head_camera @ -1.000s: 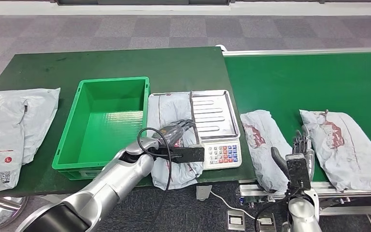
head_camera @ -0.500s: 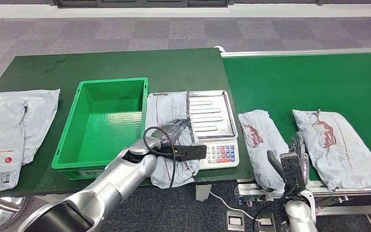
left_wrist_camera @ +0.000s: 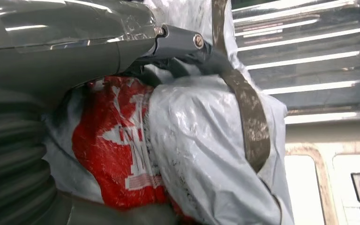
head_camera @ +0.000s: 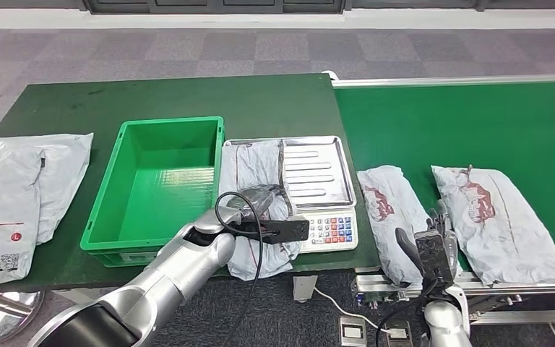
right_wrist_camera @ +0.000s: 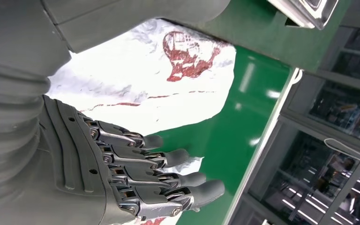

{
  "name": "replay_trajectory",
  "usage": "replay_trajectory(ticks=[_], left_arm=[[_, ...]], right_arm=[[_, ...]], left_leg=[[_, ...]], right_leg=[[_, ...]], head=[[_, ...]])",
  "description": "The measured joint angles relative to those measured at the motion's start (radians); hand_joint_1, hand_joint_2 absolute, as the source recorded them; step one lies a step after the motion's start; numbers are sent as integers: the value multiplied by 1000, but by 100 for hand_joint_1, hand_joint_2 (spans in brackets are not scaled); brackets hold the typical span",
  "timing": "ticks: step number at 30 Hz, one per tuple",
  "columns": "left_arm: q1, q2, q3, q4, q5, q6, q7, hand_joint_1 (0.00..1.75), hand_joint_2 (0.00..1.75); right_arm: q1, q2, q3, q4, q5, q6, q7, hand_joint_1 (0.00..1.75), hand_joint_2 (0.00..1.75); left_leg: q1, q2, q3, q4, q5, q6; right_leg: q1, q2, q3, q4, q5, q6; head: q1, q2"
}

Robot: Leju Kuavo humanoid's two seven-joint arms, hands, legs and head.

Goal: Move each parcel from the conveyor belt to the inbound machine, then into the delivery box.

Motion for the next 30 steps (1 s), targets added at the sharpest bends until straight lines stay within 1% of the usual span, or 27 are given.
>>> replay_trajectory(ticks=[13, 15, 16, 17, 20, 21, 26, 30], left_arm=[[-9, -3, 13, -5, 0, 1, 0, 175, 175], [-9, -4, 14, -6, 8, -1, -14, 175, 175], [-9, -5, 14, -8, 23, -4, -43, 175, 175], [-9, -7, 16, -11, 48, -10, -100, 175, 175], [-4, -5, 21, -27, 130, -39, -313, 175, 175], [-1, -4, 21, -36, 147, -49, -360, 175, 175], [25, -5, 21, -87, 224, -110, -517, 175, 175], [48, -5, 21, -126, 291, -120, -595, 175, 175]], right_arm=[[0, 0, 0, 4, 0, 1, -2, 0, 175], [0, 0, 0, 4, 0, 2, -3, 0, 175], [0, 0, 0, 4, -1, 3, -5, 0, 175], [-1, 0, 0, 4, -3, 6, -8, 0, 175], [-2, -2, 0, 10, -14, 17, -20, 0, 175], [-3, -3, 0, 12, -18, 21, -23, 0, 175], [-14, -5, 0, 15, -25, 37, -24, 0, 175], [-15, -6, 0, 14, -25, 46, -24, 0, 175]], left_leg=[[0, 0, 5, 0, -1, 0], [0, 0, 5, 0, -2, 0], [0, 0, 5, 0, -2, 0], [0, 0, 5, 0, -2, 0], [0, -2, 3, 0, 0, 1], [0, -5, 2, 0, 1, 1], [-1, -10, -3, 1, 1, 1], [-1, -10, -8, 1, 0, 2]], right_leg=[[0, -1, 5, 0, -1, 0], [0, -1, 5, 0, -1, 0], [0, -1, 5, 0, -1, 0], [0, -1, 5, 0, -1, 0], [0, -3, 4, 0, -1, 0], [0, -4, 3, 0, -1, 0], [-1, -7, 0, 0, -1, 0], [-1, -7, -5, -1, -1, 0]], head=[[0, 0], [0, 0], [0, 0], [0, 0], [0, 0], [0, 0], [0, 0], [0, 0]])
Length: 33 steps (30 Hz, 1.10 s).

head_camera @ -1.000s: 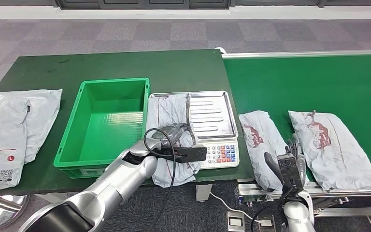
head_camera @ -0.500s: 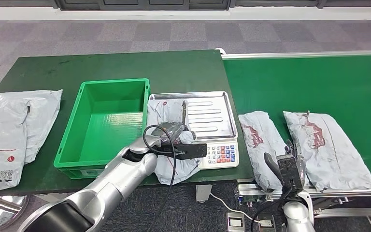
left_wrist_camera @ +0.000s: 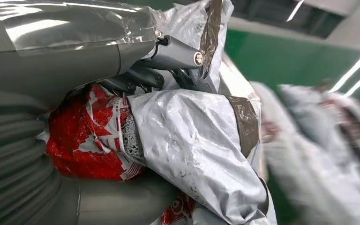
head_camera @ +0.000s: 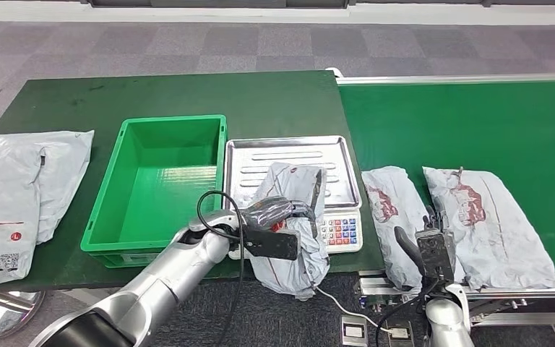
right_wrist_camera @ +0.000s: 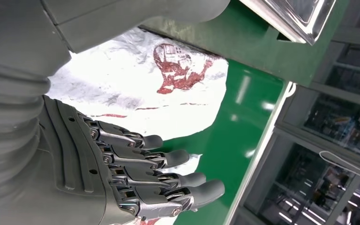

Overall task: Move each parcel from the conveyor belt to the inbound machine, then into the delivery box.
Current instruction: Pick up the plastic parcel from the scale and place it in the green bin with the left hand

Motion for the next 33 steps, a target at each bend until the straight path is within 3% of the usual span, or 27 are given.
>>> replay_trajectory(ticks=[18, 22, 25, 28, 31, 33], left_arm=[[28, 0, 0, -60, 28, 0, -17, 175, 175], [49, 4, 7, -102, 126, 36, -102, 175, 175], [100, 20, 44, -249, 333, 169, -174, 175, 175], [161, 59, 76, -488, 554, 488, -188, 175, 175], [208, 103, 82, -709, 605, 768, -191, 175, 175], [239, 115, 87, -818, 584, 840, -191, 175, 175]], right_arm=[[0, 0, 0, 0, 0, 1, 0, 0, 175], [0, 0, 0, 0, 1, 7, 0, 0, 175], [1, 0, 0, 0, 3, 15, 0, 0, 175], [5, 0, 0, 0, -7, 10, -10, 0, 175], [9, -3, 0, 3, -29, -1, -30, 0, 175], [9, -4, 0, 7, -37, -5, -37, 0, 175]], left_leg=[[0, 0, -2, 0, 0, 0], [0, 0, -3, 0, 0, 0], [0, 1, -3, 0, -1, 0], [1, 4, -3, 0, -2, -2], [1, 3, -3, 0, -2, -2], [2, 2, -4, 0, -2, -2]], right_leg=[[0, 0, -3, 0, 0, 0], [0, 0, -3, 0, 0, 0], [0, 1, -3, 0, 0, 0], [1, 3, -5, 1, -1, 0], [2, 2, -5, 1, -2, -1], [2, 1, -4, 1, -3, -2]], head=[[0, 0], [0, 0], [0, 0], [0, 0], [0, 0], [0, 0]])
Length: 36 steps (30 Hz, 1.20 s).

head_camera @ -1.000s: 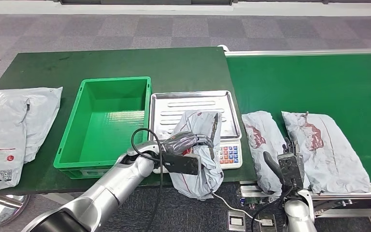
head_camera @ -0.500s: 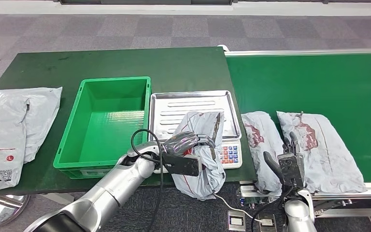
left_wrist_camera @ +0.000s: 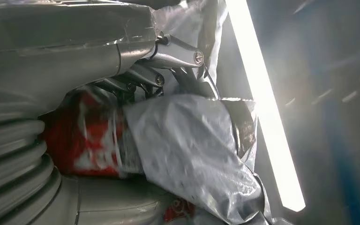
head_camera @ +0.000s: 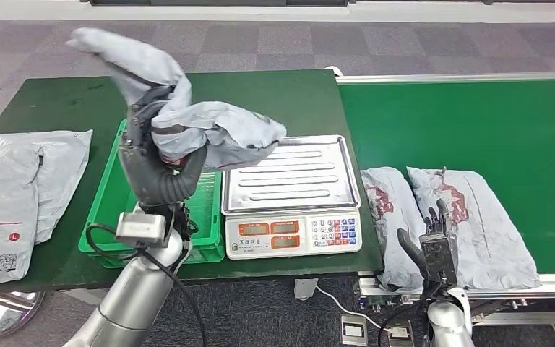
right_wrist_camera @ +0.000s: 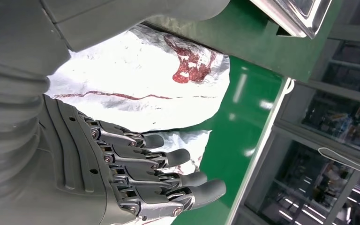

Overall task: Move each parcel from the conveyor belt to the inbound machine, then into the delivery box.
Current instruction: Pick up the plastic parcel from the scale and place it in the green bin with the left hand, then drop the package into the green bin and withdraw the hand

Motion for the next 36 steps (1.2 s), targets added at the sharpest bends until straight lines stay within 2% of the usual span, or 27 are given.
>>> replay_trajectory(ticks=[6, 15, 17, 19, 21, 23, 24, 26, 29, 30, 31, 32, 34, 35, 36], left_arm=[[46, 17, 11, -180, -16, 21, 1, 175, 175], [67, 29, 14, -257, -18, 21, 2, 175, 175], [67, 20, 26, -261, -69, 21, 3, 175, 175], [41, -12, 90, -213, -255, 21, 21, 175, 175], [-30, -37, 209, -71, -597, 21, 84, 175, 175], [-91, -33, 317, 89, -933, 19, 152, 175, 175], [-107, -28, 352, 149, -1040, 19, 170, 175, 175], [-127, -22, 397, 237, -1100, 20, 178, 175, 175], [-158, -21, 435, 335, -991, 5, 198, 175, 175], [-177, -17, 439, 378, -992, -28, 235, 175, 175], [-206, -10, 437, 441, -1025, -95, 306, 175, 175], [-239, 1, 430, 519, -1073, -208, 407, 175, 175], [-294, 25, 409, 677, -1143, -532, 645, 175, 175], [-308, 34, 401, 736, -1158, -695, 731, 175, 175], [-318, 42, 393, 783, -1163, -831, 780, 175, 175]], right_arm=[[0, 0, 0, 7, -3, -1, -3, 0, 175], [0, 0, 0, 8, -3, -1, -3, 0, 175], [1, 0, 0, 7, -2, -4, -1, 0, 175], [8, 0, 0, 3, 2, -13, 9, 0, 175], [18, 2, 2, -10, 9, -19, 22, 0, 175], [25, 5, 5, -24, 16, -19, 28, 0, 175], [30, 6, 6, -29, 18, -19, 31, 0, 175], [39, 6, 7, -37, 20, -19, 34, 0, 175], [43, 7, 8, -43, 21, -18, 36, 0, 175], [44, 8, 8, -43, 23, -16, 37, 0, 175], [43, 8, 9, -43, 27, -12, 38, 0, 175], [40, 7, 9, -43, 32, -6, 40, 0, 175], [35, 7, 9, -43, 41, 5, 41, 0, 175], [35, 7, 8, -43, 43, 9, 41, 0, 175], [36, 7, 8, -43, 44, 13, 41, 0, 175]], left_leg=[[0, -1, 0, 0, -1, 0], [0, -1, 0, 0, -1, 0], [0, -1, 0, 0, -1, 0], [0, -3, 0, 0, 0, 0], [-1, -4, 2, 0, -1, 0], [-1, 1, 4, 0, -1, -1], [-1, 4, 4, 0, -1, -2], [0, 6, 3, 0, 1, -3], [0, 6, 2, 0, 1, -3], [0, 6, 2, 0, 1, -3], [0, 5, 2, 0, 1, -3], [0, 4, 2, 0, 1, -3], [0, 6, 3, 0, 1, -3], [0, 8, 3, 0, 1, -3], [0, 10, 2, 0, 1, -3]], right_leg=[[-1, 0, 0, 0, -1, 0], [-1, 0, 0, 0, -1, 0], [0, 0, 0, 0, -1, 0], [-1, -2, 0, 0, -1, 1], [-1, -3, 2, 0, -2, 1], [-1, 1, 3, 0, 0, 0], [-1, 4, 2, 1, 1, -1], [0, 5, -1, 1, 2, -1], [0, 5, -2, 1, 3, -1], [0, 5, -2, 1, 3, -1], [0, 4, -2, 1, 2, -1], [0, 4, -2, 1, 2, -1], [0, 5, -1, 1, 2, -1], [0, 8, -2, 1, 3, -1], [0, 10, -3, 2, 4, -2]], head=[[0, 0], [0, 0], [0, 0], [0, 0], [0, 0], [0, 0], [0, 0], [0, 0], [0, 0], [0, 0], [0, 0], [0, 0], [0, 0], [0, 0], [0, 0]])
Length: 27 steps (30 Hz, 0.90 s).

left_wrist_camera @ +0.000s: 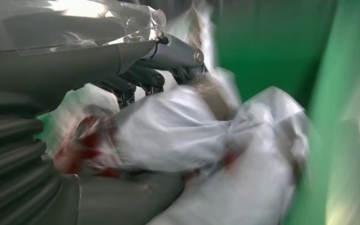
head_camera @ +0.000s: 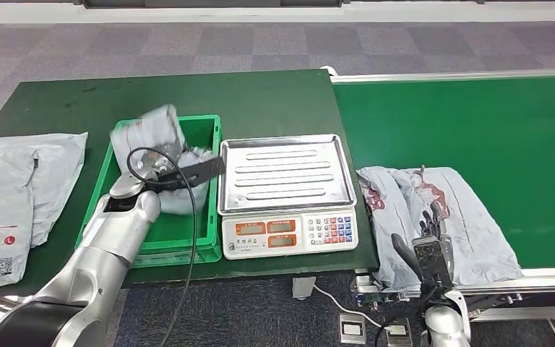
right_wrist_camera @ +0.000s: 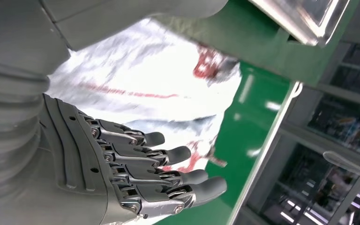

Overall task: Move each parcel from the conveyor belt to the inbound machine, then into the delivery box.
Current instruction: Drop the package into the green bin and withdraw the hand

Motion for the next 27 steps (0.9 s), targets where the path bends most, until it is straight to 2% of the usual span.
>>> replay_trajectory(ticks=[1, 3, 8, 14, 21, 22, 25, 26, 27], left_arm=[[-7, 6, -8, 42, -5, -90, 16, 175, 175], [-22, 15, -23, 106, -11, -142, 2, 175, 175], [-66, 27, -48, 202, -15, -105, -9, 175, 175], [-93, 33, -59, 250, -15, -103, -9, 175, 175], [-109, 36, -74, 272, -16, -143, -6, 175, 175], [-111, 37, -78, 274, -17, -150, -9, 139, 175], [-119, 38, -98, 279, -28, -163, -11, 8, 175], [-120, 38, -105, 280, -32, -156, -8, 0, 175], [-120, 37, -111, 280, -33, -138, -4, 0, 131]], right_arm=[[1, 0, -1, 0, 2, 3, 0, 0, 175], [2, -1, -3, 0, 8, 8, 0, 0, 175], [0, 0, -4, 0, 15, 12, -1, 0, 175], [0, 0, -4, 0, 15, 12, -1, 0, 175], [-8, 0, -4, 2, 15, 10, -3, 0, 175], [-9, 0, -4, 2, 15, 10, -3, 0, 175], [-13, 0, -4, 4, 15, 9, -5, 0, 175], [-13, 0, -4, 5, 15, 7, -5, 0, 175], [-13, 0, -4, 6, 14, 6, -6, 0, 175]], left_leg=[[0, 1, -1, 0, 0, 0], [0, 1, -1, 0, 0, 0], [0, -1, -2, 0, 0, 0], [0, -1, -1, 0, 0, 0], [0, 0, -1, 0, 0, 0], [0, 0, -1, 0, 0, 0], [0, 0, 0, 0, 0, 0], [0, 0, 0, 0, 0, 0], [0, 0, 0, 0, 0, 0]], right_leg=[[0, 2, -1, 0, 1, 0], [0, 2, -1, 0, 1, 0], [0, 1, 0, 0, 0, 0], [0, 1, 0, 0, 0, 0], [0, 0, 0, 0, 0, 0], [0, 0, 0, 0, 0, 0], [0, 0, 1, 0, 0, 0], [0, 0, 1, 0, 0, 0], [0, 0, 1, 0, 0, 0]], head=[[0, 0], [0, 0], [0, 0], [0, 0], [0, 0], [0, 0], [0, 0], [0, 0], [0, 0]])
